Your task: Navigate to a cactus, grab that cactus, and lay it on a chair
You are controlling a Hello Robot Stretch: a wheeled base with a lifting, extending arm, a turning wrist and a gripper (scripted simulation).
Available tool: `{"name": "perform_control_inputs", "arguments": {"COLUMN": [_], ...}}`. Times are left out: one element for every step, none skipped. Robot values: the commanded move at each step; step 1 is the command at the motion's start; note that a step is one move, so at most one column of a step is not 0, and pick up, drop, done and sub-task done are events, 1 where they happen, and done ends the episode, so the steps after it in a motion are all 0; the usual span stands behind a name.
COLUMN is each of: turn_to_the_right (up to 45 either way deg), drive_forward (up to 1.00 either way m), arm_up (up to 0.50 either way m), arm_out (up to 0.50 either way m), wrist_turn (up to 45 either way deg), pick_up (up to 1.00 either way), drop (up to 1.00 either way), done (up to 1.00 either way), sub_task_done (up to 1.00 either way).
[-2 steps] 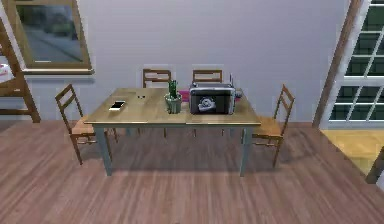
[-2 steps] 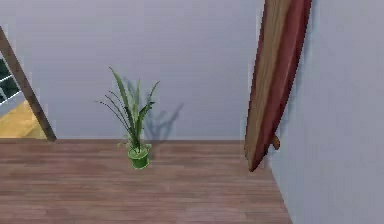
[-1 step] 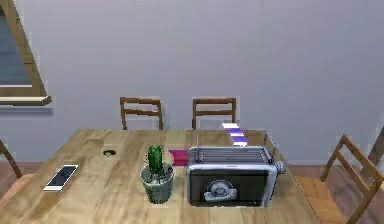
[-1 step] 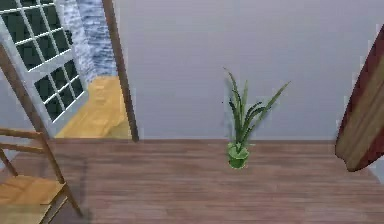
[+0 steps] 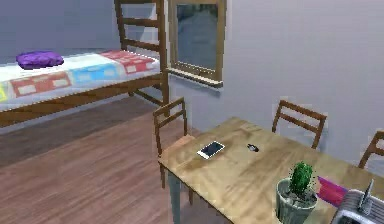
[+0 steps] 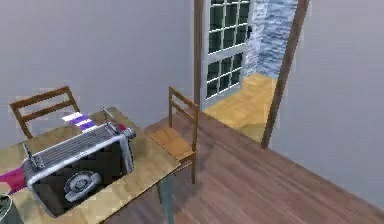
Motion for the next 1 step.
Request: {"name": "perform_control_inputs", "arguments": {"turn_to_the_right": [-45.0], "drive_forward": [0.00], "arm_up": [0.00], "arm_out": [0.00], "wrist_turn": [0.0], "pick_up": [0.00], "drop": [0.00], "done": [0.00], "sub_task_done": [0.00]}}
